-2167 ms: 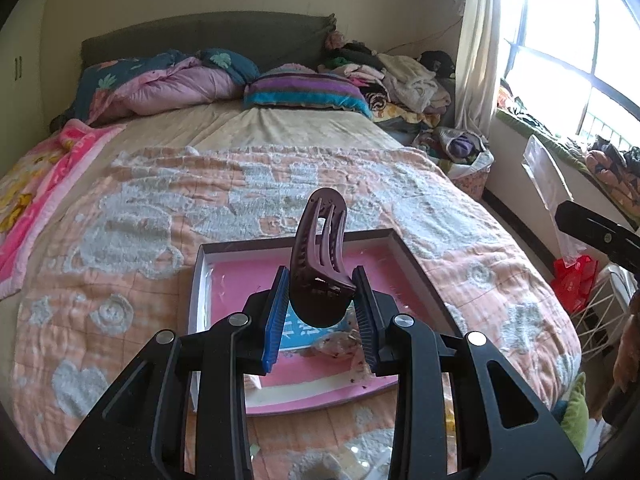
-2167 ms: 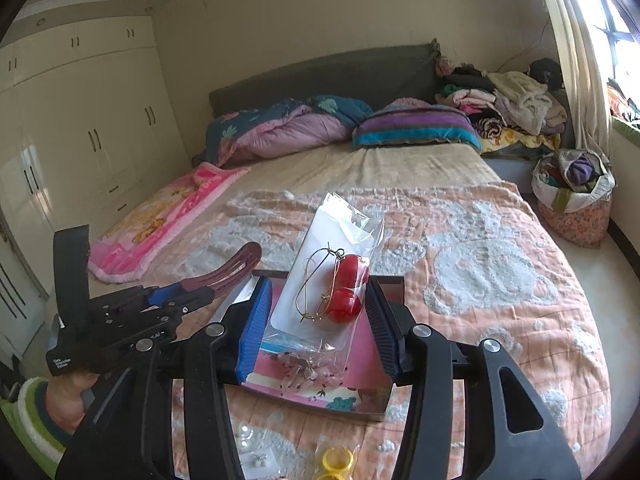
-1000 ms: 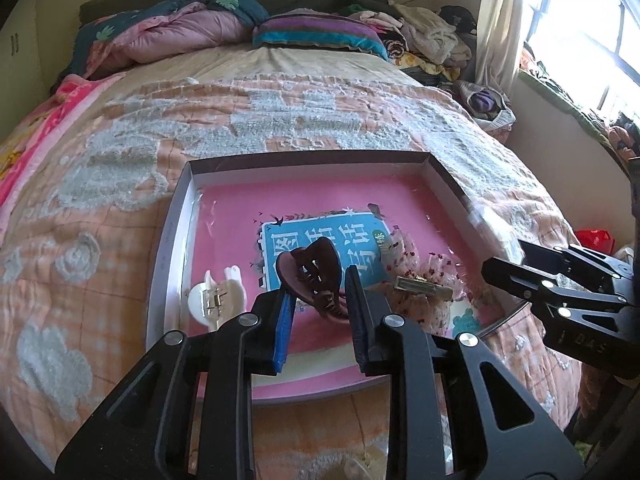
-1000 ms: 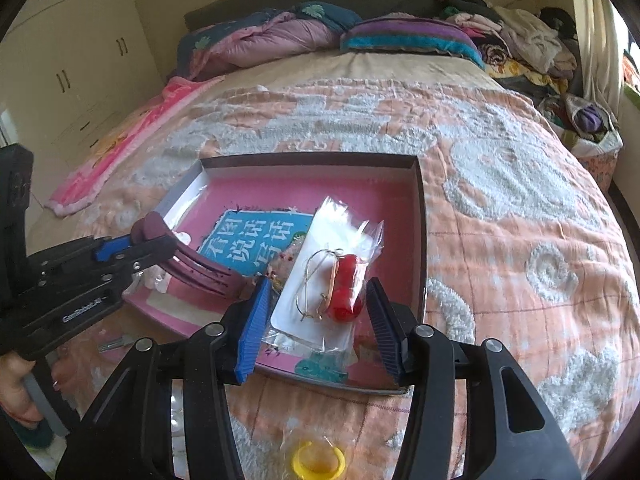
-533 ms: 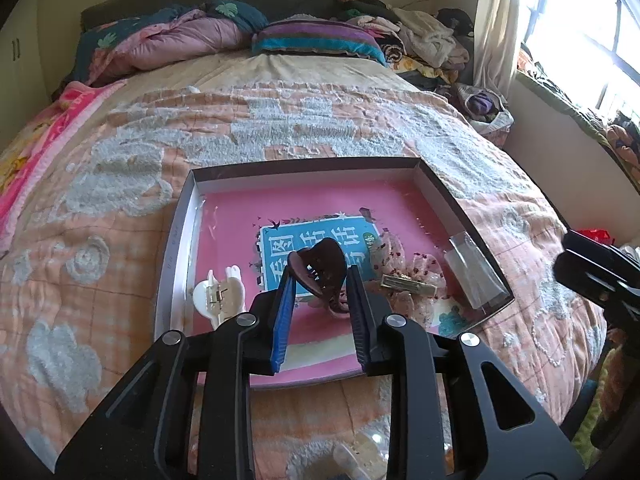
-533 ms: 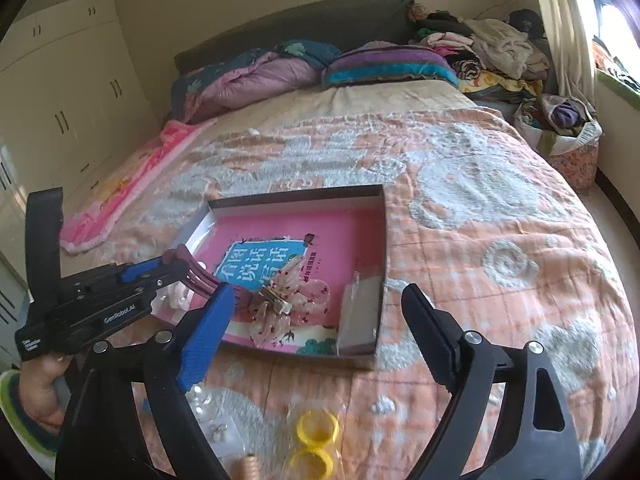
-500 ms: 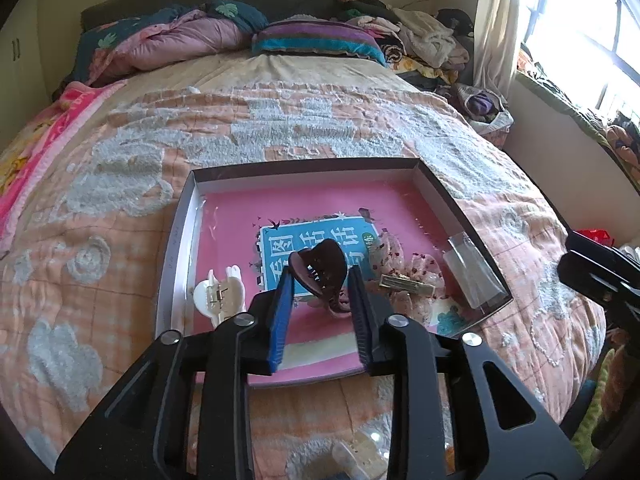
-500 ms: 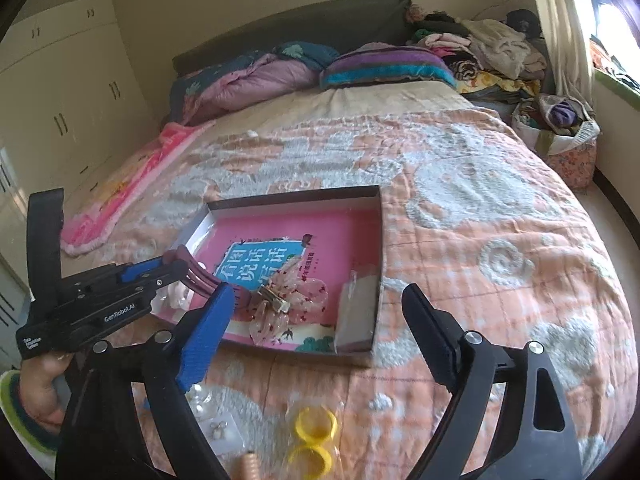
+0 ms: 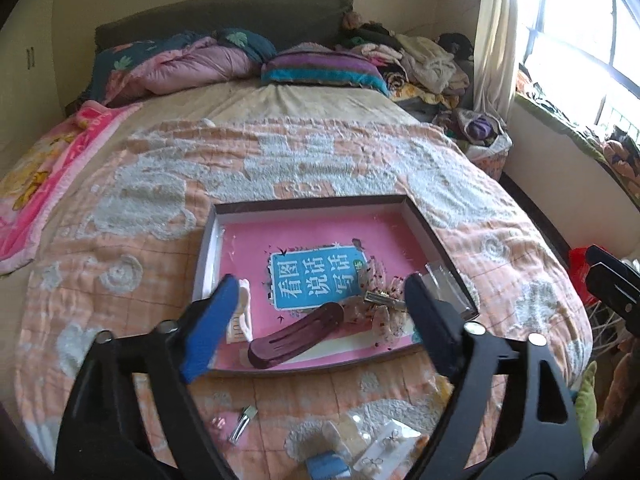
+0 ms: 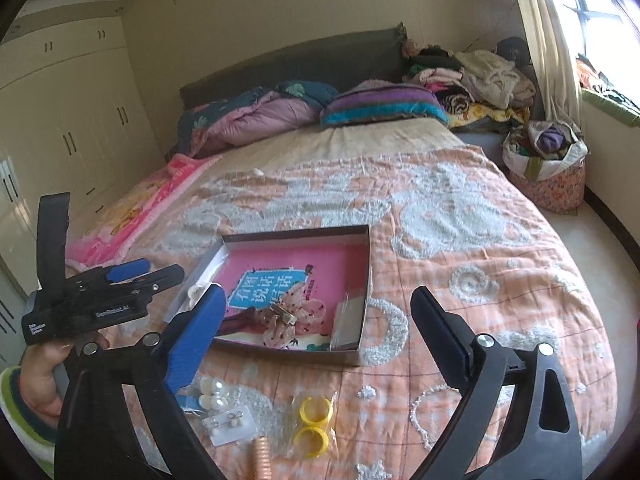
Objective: Organize jewelry
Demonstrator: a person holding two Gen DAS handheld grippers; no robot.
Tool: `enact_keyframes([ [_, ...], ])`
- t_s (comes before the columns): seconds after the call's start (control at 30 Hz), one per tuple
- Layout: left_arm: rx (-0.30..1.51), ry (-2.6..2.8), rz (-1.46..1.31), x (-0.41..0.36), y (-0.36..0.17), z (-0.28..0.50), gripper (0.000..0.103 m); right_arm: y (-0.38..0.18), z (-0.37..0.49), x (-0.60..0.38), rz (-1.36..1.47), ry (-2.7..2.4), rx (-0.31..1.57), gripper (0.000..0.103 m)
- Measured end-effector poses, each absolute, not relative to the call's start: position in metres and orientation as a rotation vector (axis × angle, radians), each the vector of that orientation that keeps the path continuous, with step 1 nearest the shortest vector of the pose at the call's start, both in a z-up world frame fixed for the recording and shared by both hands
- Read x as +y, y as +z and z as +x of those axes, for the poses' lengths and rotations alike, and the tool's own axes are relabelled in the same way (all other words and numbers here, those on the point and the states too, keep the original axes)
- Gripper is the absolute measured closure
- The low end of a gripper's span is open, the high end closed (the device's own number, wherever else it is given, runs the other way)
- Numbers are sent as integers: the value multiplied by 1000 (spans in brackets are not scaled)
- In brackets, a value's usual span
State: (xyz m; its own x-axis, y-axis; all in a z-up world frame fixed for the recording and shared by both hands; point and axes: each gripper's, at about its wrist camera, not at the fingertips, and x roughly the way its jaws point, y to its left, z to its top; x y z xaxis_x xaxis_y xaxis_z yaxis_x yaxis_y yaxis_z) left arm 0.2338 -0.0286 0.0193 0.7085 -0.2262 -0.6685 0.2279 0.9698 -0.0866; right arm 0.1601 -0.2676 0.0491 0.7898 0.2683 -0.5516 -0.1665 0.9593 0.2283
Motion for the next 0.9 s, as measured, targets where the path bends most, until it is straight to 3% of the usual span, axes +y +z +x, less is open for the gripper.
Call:
enact_keyframes([
  [0.13, 718, -246, -4, -26, 34, 222, 9, 58, 150, -268, 163, 239, 597, 9],
  [0.9, 589, -221, -54, 11, 75, 151, 9, 103, 90, -246, 92, 275, 480, 9],
])
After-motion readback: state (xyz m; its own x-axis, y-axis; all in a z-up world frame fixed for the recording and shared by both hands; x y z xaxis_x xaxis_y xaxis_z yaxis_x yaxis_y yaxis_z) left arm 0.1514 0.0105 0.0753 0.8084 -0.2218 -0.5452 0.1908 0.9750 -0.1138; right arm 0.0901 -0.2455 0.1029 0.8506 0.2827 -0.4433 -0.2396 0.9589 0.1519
